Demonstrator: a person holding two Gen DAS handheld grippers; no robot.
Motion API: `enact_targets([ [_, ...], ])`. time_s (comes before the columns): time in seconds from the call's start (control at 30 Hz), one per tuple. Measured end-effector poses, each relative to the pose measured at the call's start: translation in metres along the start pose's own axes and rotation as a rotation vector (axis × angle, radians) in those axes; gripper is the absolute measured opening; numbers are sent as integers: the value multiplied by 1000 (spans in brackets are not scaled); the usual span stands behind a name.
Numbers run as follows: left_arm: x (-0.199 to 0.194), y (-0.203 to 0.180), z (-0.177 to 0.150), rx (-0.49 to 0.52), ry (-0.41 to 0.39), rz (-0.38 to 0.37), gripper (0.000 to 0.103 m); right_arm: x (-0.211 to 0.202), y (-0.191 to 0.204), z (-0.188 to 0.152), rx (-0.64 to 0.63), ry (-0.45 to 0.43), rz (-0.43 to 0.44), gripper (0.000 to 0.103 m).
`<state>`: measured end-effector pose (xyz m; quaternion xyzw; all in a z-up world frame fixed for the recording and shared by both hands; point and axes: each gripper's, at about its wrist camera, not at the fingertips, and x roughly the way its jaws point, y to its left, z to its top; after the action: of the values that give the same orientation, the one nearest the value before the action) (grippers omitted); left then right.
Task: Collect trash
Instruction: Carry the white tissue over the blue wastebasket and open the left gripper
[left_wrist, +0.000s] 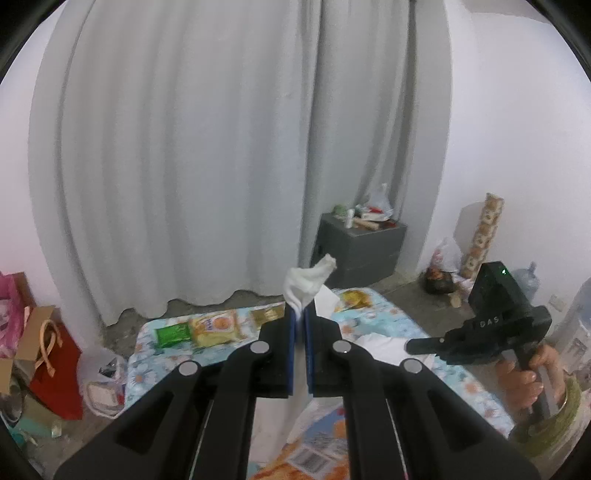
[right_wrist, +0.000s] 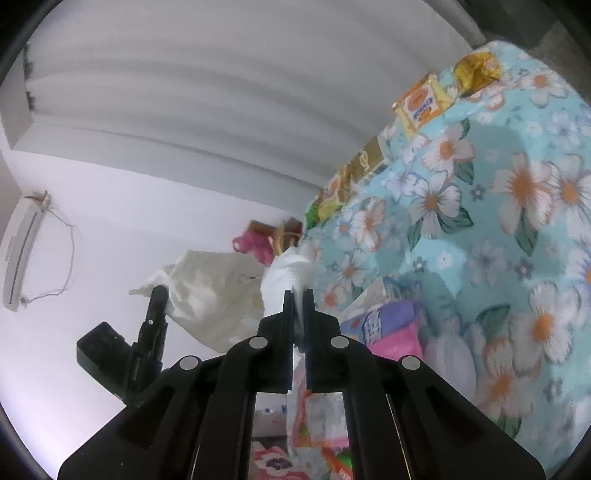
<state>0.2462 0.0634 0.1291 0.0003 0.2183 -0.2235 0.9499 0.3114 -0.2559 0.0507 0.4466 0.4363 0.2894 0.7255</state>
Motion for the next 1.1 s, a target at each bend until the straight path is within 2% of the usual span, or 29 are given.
enact_targets([
  [0.2, -25, -34, 2, 2, -45, -95, 4, -48, 14, -27, -46, -87, 22, 3],
  [0.4, -30, -75, -2, 7, -38, -202, 4, -91, 9, -57, -58, -168, 15, 3],
  [0.8, -3, -206, -11, 73, 56, -431, 4, -205, -43, -116, 37, -405, -39, 3],
  [1.1, 41, -331, -30, 155, 207, -589, 4, -301, -101, -160, 155, -606, -135, 3],
])
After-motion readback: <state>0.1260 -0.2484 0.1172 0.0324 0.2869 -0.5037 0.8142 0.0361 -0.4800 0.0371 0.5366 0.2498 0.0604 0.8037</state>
